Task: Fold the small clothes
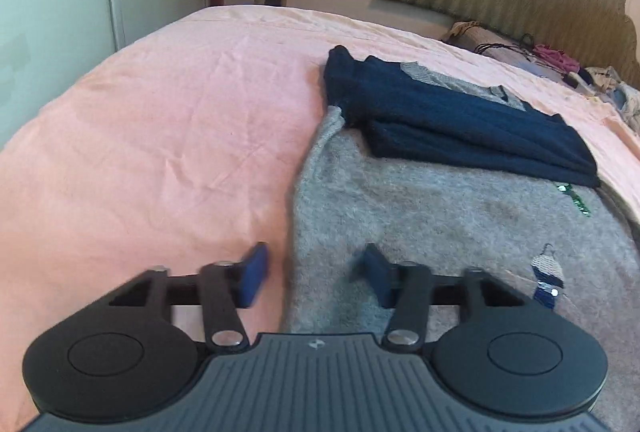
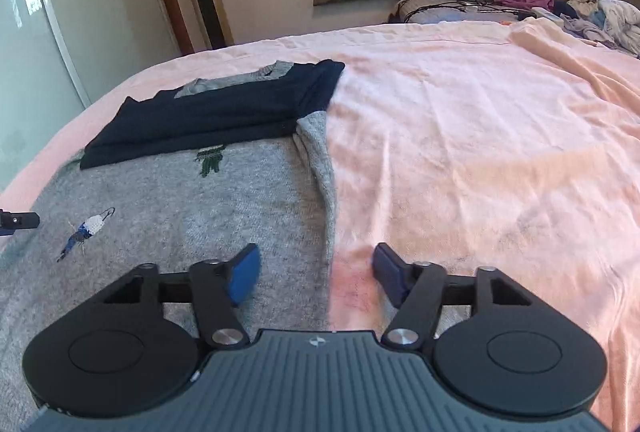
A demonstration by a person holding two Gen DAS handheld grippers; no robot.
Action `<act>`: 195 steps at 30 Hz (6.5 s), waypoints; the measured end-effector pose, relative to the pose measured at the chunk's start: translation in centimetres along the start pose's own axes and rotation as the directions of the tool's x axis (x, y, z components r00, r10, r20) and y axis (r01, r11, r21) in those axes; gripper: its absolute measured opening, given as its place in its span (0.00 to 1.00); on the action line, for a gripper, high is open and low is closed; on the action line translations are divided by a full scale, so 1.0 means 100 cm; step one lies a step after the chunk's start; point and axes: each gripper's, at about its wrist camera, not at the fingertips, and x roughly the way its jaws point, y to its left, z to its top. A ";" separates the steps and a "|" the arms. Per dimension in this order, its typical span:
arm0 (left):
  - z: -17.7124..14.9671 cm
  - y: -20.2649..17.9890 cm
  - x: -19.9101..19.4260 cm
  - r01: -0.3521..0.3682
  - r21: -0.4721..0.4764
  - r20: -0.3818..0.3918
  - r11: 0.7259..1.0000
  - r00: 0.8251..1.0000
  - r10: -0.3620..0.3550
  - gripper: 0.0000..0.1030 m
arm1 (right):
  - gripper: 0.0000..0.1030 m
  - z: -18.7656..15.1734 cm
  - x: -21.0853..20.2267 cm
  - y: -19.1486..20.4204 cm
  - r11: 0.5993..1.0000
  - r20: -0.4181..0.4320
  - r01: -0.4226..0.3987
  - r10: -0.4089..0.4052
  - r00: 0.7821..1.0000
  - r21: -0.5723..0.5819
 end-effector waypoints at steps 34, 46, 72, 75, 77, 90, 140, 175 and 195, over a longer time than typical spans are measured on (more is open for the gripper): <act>-0.065 0.046 -0.073 0.266 -0.148 -0.076 0.953 0.957 -0.279 0.50 | 0.39 -0.044 -0.055 -0.033 0.955 -0.048 -0.165 0.182 0.982 0.247; -0.074 0.050 -0.106 0.163 -0.083 -0.057 0.983 0.984 -0.168 0.05 | 0.09 -0.062 -0.088 -0.009 0.969 -0.122 -0.199 0.217 0.968 0.148; -0.124 0.074 -0.134 0.298 -0.205 -0.129 0.932 0.936 -0.327 0.26 | 0.11 -0.112 -0.123 -0.037 0.901 -0.187 -0.265 0.342 0.921 0.342; -0.129 0.086 -0.134 0.389 -0.377 -0.083 0.841 0.890 -0.448 0.76 | 0.56 -0.113 -0.132 -0.042 0.842 -0.141 -0.334 0.425 0.894 0.423; -0.129 0.080 -0.133 0.384 -0.406 -0.071 0.829 0.891 -0.448 0.87 | 0.76 -0.115 -0.137 -0.039 0.815 -0.120 -0.372 0.466 0.877 0.444; -0.105 0.057 -0.135 0.231 -0.123 -0.171 0.965 0.953 -0.250 0.11 | 0.09 -0.104 -0.117 -0.027 0.886 -0.276 -0.273 0.388 0.879 0.374; 0.028 -0.093 0.046 0.006 0.128 0.001 0.992 1.000 -0.006 0.89 | 0.85 0.072 0.111 0.097 0.995 -0.018 0.013 -0.014 1.000 -0.096; -0.084 -0.080 -0.056 0.025 0.242 0.045 0.970 0.998 -0.037 0.95 | 1.00 -0.047 0.007 0.138 0.965 -0.086 0.012 -0.036 0.996 -0.262; -0.104 -0.065 -0.081 0.043 0.212 0.019 0.976 0.999 -0.048 0.97 | 1.00 -0.081 -0.032 0.127 0.959 -0.031 -0.018 0.009 0.999 -0.284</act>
